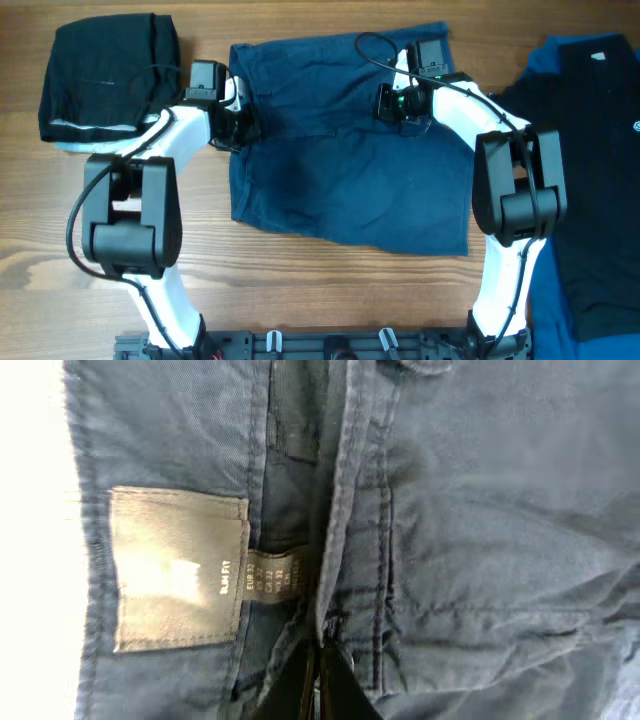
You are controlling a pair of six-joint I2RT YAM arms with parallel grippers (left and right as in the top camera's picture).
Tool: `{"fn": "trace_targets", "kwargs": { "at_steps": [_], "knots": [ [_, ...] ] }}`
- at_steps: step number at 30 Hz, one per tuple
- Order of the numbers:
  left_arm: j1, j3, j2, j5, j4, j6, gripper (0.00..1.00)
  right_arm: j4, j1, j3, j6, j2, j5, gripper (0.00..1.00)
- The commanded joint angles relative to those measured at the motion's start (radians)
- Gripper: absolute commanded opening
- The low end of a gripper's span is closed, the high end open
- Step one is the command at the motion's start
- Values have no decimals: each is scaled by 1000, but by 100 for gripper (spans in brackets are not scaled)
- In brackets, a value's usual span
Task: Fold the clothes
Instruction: 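Hold the waistband with both grippers and pull it taut upward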
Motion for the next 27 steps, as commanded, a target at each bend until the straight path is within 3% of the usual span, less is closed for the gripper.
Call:
{"fn": "trace_targets", "kwargs": {
  "at_steps": [1,7,10,12,16,27],
  "knots": [
    [18,-5,-79,-18,-7,14,4,-18,-15,-16,-21,34,133,4],
    [43,-5,-83,-25,-21,42,4,-19,-15,-16,-21,34,133,4],
    [42,-5,-80,-25,9,63,34,-19,-14,-16,-20,34,133,4],
    [42,-5,-76,-25,52,66,39,-18,-14,-16,-18,34,133,4],
    [42,-5,-36,-24,150,66,40,-18,-15,-16,-19,34,133,5],
    [7,-5,48,-24,226,69,37,-18,-15,-16,-19,34,133,5]
  ]
}}
